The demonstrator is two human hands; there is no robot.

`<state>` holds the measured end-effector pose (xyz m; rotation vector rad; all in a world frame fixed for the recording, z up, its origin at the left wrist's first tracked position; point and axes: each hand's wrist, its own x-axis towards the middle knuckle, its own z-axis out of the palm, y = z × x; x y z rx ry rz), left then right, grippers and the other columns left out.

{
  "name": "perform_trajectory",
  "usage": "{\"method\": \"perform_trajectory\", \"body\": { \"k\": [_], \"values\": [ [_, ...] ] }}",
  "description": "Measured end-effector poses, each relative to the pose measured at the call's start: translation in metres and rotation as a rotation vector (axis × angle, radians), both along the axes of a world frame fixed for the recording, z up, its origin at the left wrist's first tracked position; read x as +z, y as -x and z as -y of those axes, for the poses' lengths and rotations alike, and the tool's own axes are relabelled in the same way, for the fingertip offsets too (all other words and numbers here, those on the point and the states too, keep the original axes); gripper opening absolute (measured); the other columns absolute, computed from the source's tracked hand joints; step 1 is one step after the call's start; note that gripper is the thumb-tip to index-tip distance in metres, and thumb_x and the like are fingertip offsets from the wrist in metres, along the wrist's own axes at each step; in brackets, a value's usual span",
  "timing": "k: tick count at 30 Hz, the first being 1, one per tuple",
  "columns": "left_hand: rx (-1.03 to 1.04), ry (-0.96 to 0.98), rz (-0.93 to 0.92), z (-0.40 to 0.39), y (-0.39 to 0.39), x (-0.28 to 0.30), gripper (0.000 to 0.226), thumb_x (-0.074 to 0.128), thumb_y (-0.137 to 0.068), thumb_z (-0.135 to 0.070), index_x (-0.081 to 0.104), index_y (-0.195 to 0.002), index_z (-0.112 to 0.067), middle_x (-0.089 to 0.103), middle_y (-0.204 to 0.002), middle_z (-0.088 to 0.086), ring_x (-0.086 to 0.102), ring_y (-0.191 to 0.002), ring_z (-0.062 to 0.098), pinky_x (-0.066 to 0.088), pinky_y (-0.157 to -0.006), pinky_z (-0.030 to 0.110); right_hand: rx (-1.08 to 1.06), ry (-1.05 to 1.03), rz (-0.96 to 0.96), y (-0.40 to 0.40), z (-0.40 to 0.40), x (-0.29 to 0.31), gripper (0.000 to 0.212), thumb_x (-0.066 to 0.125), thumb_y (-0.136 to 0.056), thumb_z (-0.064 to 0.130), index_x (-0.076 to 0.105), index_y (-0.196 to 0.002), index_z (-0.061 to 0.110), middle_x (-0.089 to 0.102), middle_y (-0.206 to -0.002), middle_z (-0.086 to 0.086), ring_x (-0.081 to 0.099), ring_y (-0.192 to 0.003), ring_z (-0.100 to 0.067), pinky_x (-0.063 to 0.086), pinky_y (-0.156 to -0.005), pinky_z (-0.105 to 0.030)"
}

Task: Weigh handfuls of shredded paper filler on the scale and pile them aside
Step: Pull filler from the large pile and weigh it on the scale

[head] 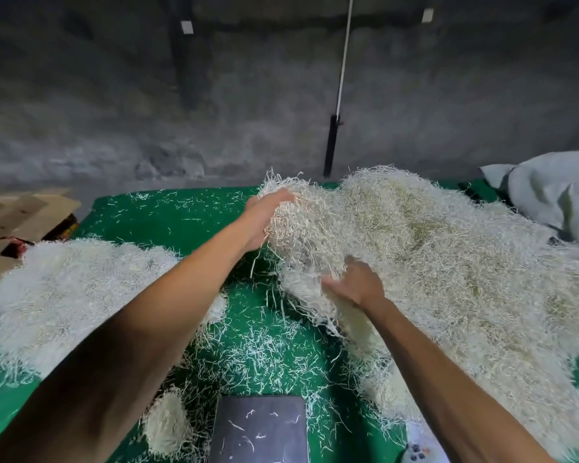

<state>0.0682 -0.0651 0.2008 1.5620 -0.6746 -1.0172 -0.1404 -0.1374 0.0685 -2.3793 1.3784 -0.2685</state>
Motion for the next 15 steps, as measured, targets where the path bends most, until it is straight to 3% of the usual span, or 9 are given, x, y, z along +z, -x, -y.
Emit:
{"method": "perform_trajectory", "body": {
  "k": [2,4,6,7,9,10,12,13,15],
  "values": [
    [-0.042,-0.03,0.009,0.002,0.005,-0.004,0.1,0.079,-0.07,-0.048,0.03,-0.155,-0.024,0.022,-0.164,0.006,0.023,-0.149,0.032,0.023,-0.118,0.054,0.044,0.12,0.248,-0.023,-0.011,0.023,0.085,0.051,-0.08,0.086,0.05,-0.126,0.014,0.059,-0.108,-0.001,0.061,-0.095,-0.021,0.055,-0.083,-0.038],
    [-0.11,-0.031,0.018,0.002,0.012,-0.002,0.098,0.078,-0.068,-0.05,0.034,-0.153,-0.026,0.021,-0.164,0.004,0.022,-0.15,0.031,0.023,-0.117,0.057,0.052,0.088,0.422,-0.045,-0.017,0.038,0.078,0.07,-0.084,0.064,0.042,-0.137,0.015,0.056,-0.102,0.001,0.06,-0.089,-0.018,0.054,-0.075,-0.035],
    [-0.178,0.013,-0.043,0.002,0.015,0.012,0.086,0.077,-0.067,-0.047,0.046,-0.144,-0.026,0.034,-0.158,0.007,0.04,-0.143,0.025,0.038,-0.113,0.056,-0.02,-0.023,0.459,-0.055,-0.014,0.039,0.089,0.076,-0.09,0.024,0.021,-0.159,0.013,0.057,-0.097,0.0,0.062,-0.081,-0.018,0.053,-0.065,-0.03],
    [-0.19,0.033,-0.063,0.002,0.015,0.02,0.081,0.078,-0.065,-0.044,0.051,-0.139,-0.025,0.041,-0.153,0.01,0.049,-0.137,0.025,0.044,-0.109,0.053,-0.051,-0.036,0.424,-0.053,-0.013,0.034,0.088,0.071,-0.093,0.015,0.018,-0.162,0.012,0.058,-0.093,0.0,0.061,-0.074,-0.016,0.051,-0.059,-0.028],
    [-0.122,0.008,0.001,0.003,0.007,0.03,0.083,0.079,-0.064,-0.039,0.051,-0.14,-0.021,0.039,-0.156,0.01,0.043,-0.141,0.031,0.035,-0.115,0.056,-0.027,-0.007,0.31,-0.043,-0.009,0.024,0.067,0.063,-0.101,0.022,0.03,-0.158,0.01,0.061,-0.086,-0.002,0.059,-0.066,-0.014,0.051,-0.053,-0.028],
    [-0.073,-0.019,0.037,0.002,0.002,0.031,0.08,0.078,-0.069,-0.037,0.05,-0.142,-0.02,0.035,-0.159,0.009,0.037,-0.143,0.032,0.03,-0.117,0.056,0.016,0.024,0.254,-0.036,-0.009,0.018,0.06,0.058,-0.104,0.03,0.036,-0.155,0.008,0.066,-0.093,-0.005,0.062,-0.073,-0.016,0.057,-0.06,-0.031],
    [0.012,0.013,-0.028,-0.003,-0.012,0.028,0.065,0.073,-0.08,-0.036,0.05,-0.139,-0.022,0.038,-0.156,0.008,0.047,-0.133,0.032,0.041,-0.109,0.054,0.05,0.098,0.176,-0.025,-0.004,0.006,0.058,0.056,-0.104,0.038,0.042,-0.151,0.008,0.063,-0.13,-0.008,0.065,-0.105,-0.023,0.057,-0.088,-0.038],
    [0.036,0.058,-0.123,-0.005,-0.019,0.028,0.056,0.069,-0.084,-0.036,0.051,-0.136,-0.022,0.043,-0.153,0.009,0.055,-0.125,0.032,0.048,-0.102,0.053,0.029,0.108,0.137,-0.016,0.0,-0.001,0.054,0.058,-0.103,0.036,0.044,-0.148,0.009,0.057,-0.139,-0.009,0.063,-0.11,-0.023,0.056,-0.092,-0.037],
    [0.074,0.141,-0.286,-0.012,-0.039,0.027,0.054,0.064,-0.09,-0.036,0.052,-0.139,-0.017,0.053,-0.147,0.016,0.062,-0.12,0.036,0.051,-0.1,0.055,0.001,0.093,0.012,0.008,0.007,-0.019,0.039,0.059,-0.102,0.028,0.05,-0.135,0.01,0.059,-0.13,-0.01,0.06,-0.096,-0.016,0.057,-0.086,-0.031]
  ]
}}
